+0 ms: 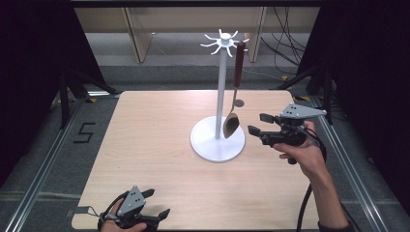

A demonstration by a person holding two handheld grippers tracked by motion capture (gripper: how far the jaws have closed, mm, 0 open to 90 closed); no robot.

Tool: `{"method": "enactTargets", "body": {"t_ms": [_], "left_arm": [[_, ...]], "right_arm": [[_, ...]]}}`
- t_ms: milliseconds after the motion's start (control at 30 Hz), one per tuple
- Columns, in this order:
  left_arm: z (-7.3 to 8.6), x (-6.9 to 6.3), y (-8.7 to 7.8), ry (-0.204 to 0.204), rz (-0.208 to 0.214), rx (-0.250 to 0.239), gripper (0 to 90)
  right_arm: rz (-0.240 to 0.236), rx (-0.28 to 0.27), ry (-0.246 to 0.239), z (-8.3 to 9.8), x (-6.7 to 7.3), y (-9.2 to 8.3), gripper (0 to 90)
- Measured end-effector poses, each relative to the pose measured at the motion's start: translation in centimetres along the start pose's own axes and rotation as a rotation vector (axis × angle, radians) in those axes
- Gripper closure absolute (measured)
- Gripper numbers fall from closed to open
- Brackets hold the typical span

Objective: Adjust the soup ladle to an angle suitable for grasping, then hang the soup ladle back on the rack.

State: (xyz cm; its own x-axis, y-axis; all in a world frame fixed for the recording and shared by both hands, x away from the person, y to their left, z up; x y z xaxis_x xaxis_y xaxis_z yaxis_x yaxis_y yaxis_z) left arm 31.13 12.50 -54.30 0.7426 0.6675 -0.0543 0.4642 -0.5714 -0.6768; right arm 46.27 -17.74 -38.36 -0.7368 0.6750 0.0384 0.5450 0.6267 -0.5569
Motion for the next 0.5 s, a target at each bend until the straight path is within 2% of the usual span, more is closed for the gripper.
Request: {"method": "enactTargets", "body": {"t_ms": [33, 67, 100, 133, 167, 200, 233, 267, 300, 333, 367, 400, 433, 467, 500], "left_arm": [[0.0, -0.1, 0.0, 0.002, 0.003, 0.003, 15.6], [0.0, -0.1, 0.0, 0.008, 0.003, 0.009, 15.7], [-0.1, -0.3, 0.2, -0.005, 0.009, -0.004, 15.7], [0.1, -0.3, 0.1, -0.02, 0.006, 0.017, 15.6], [0.1, -0.3, 0.2, -0.029, 0.01, 0.006, 15.6], [0.2, 0.1, 0.0, 0.024, -0.007, 0.023, 15.7], [0.2, 0.3, 0.0, 0.037, -0.013, 0.023, 15.6], [0.1, 0.3, 0.0, 0.035, -0.014, 0.016, 15.6], [0.0, 0.1, -0.1, 0.016, -0.007, 0.009, 15.6], [0.1, -0.2, -0.1, -0.021, -0.002, 0.007, 15.6], [0.1, -0.2, -0.1, -0.016, 0.002, 0.01, 15.7], [0.1, -0.1, 0.0, 0.014, -0.001, 0.011, 15.6], [0.2, -0.3, 0.1, -0.024, 0.006, 0.01, 15.6], [0.2, -0.3, 0.1, -0.024, 0.008, 0.008, 15.6], [0.2, -0.3, 0.1, -0.027, 0.007, 0.003, 15.6]], "right_arm": [[-0.009, 0.026, 0.02, 0.7, 0.2, 0.3, 34.4], [-0.016, 0.028, 0.008, 0.9, 0.2, 0.4, 34.3], [-0.014, 0.035, 0.004, 1.2, 0.1, 0.6, 34.2], [-0.014, 0.039, 0.02, 1.5, 0.1, 0.8, 34.1], [-0.007, 0.046, 0.002, 1.7, -0.2, 1.0, 34.0], [-0.019, 0.049, 0.03, 1.9, 0.0, 1.3, 33.9], [-0.025, 0.068, 0.033, 2.3, 0.0, 1.4, 33.8], [-0.029, 0.073, 0.022, 2.4, 0.0, 1.6, 33.7], [-0.029, 0.079, 0.04, 2.7, 0.2, 1.8, 33.5], [-0.04, 0.091, 0.035, 2.9, 0.4, 2.0, 33.4], [-0.043, 0.093, 0.015, 3.0, 0.5, 2.2, 33.4], [-0.039, 0.102, 0.011, 3.2, 0.5, 2.4, 33.2], [-0.044, 0.118, 0.025, 3.4, 0.8, 2.5, 33.1], [-0.035, 0.107, 0.014, 3.3, 0.8, 2.7, 33.2], [-0.044, 0.125, -0.001, 3.5, 0.9, 2.7, 33.2]]}}
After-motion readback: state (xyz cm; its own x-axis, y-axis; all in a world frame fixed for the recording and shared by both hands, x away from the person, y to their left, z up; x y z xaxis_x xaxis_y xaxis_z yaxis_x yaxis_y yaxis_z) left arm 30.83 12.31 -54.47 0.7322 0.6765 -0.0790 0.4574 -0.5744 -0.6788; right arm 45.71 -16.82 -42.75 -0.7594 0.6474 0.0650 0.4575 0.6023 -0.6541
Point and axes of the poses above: each handheld gripper's, and its own axes: y roughly forward along the jaws, z roughly out of its underside, x roughly to its left, the point moved 10 cm from there along y, roughly forward along the jaws, and after that the axes turned 11 degrees about x, right-handed, at the moved point
